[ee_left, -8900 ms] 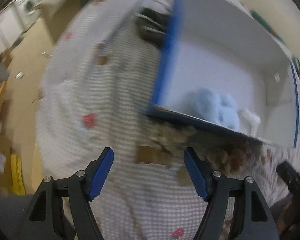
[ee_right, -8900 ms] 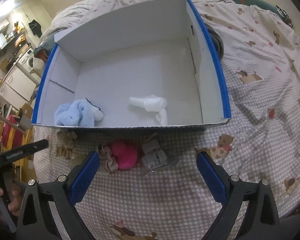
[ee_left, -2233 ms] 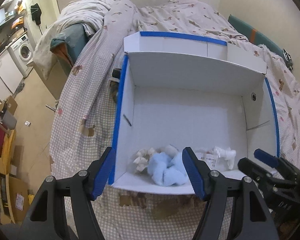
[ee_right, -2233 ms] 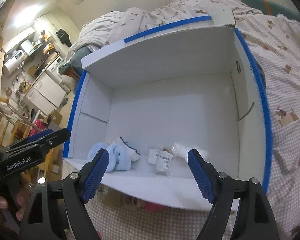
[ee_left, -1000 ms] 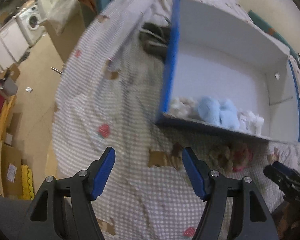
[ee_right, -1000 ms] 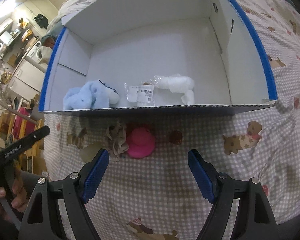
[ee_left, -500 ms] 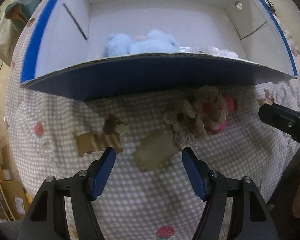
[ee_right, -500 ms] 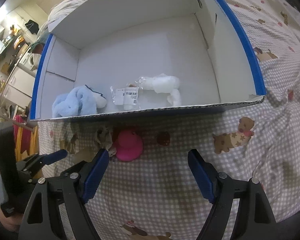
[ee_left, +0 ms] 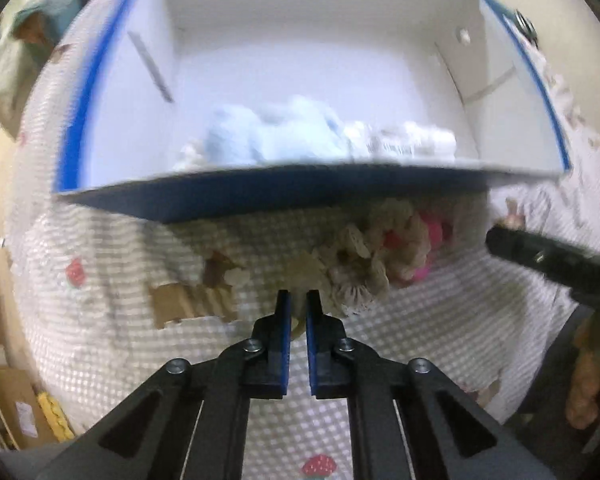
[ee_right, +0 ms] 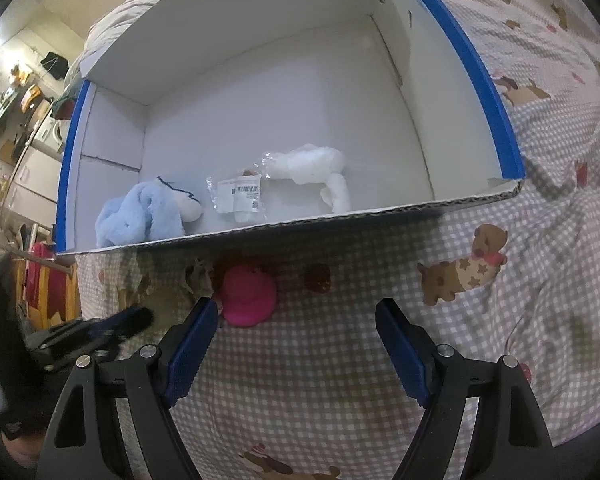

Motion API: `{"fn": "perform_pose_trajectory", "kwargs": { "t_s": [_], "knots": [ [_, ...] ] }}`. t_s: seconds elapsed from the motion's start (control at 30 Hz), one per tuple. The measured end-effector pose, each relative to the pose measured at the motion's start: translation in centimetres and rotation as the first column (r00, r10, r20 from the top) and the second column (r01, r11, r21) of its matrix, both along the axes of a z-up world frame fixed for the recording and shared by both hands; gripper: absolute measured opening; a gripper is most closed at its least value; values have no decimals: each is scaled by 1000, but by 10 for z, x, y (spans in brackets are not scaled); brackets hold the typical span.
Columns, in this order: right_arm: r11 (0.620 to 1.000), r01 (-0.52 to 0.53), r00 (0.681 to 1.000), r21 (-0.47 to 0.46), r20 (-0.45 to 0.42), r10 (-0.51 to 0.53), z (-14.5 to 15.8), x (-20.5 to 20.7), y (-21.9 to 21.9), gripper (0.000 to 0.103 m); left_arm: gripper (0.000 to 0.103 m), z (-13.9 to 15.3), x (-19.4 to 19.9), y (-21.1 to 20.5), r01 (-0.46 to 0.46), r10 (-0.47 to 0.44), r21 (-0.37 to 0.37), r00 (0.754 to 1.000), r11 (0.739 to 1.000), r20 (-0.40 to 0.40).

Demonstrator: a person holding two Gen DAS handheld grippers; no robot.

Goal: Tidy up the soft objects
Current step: 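Grasp the pink plush ball with the right tool while the left tool grasps the tan item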

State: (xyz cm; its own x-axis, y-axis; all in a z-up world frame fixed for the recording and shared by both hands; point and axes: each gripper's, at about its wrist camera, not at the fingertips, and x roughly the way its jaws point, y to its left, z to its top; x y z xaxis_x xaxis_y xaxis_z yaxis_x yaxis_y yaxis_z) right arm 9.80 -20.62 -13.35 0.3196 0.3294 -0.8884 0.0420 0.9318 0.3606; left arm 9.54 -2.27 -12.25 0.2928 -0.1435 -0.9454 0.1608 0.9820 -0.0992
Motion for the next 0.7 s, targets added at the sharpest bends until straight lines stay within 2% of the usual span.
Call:
{"fn": "perform_pose_trajectory", "kwargs": {
  "t_s": [0.13, 0.17, 0.23, 0.27, 0.37, 0.7],
  "knots": [
    [1000, 11, 1000, 0, -2, -11, -2, 0, -3, 85, 7, 25, -12, 32, -124, 126, -58, 992, 991, 25],
    [1000, 6, 1000, -12, 0, -6, -2, 1, -2, 81, 7, 30, -16, 38, -144, 147, -70, 989, 987, 30],
    [999, -17, 1000, -43, -3, 16, -4, 3, 3, 60, 7, 36, -23, 49, -183, 188, -92, 981, 979, 49],
    [998, -31, 999, -61, -9, 31, -6, 5, 8, 56, 7, 39, -25, 51, -194, 200, -100, 979, 976, 51],
    [991, -79, 997, -107, -25, 77, -13, 11, 21, 55, 7, 37, -30, 56, -215, 221, -95, 974, 972, 52],
    [968, -202, 979, -149, -19, 201, -26, 20, 57, 55, 7, 31, -28, 58, -236, 238, -76, 971, 969, 25]
  ]
}}
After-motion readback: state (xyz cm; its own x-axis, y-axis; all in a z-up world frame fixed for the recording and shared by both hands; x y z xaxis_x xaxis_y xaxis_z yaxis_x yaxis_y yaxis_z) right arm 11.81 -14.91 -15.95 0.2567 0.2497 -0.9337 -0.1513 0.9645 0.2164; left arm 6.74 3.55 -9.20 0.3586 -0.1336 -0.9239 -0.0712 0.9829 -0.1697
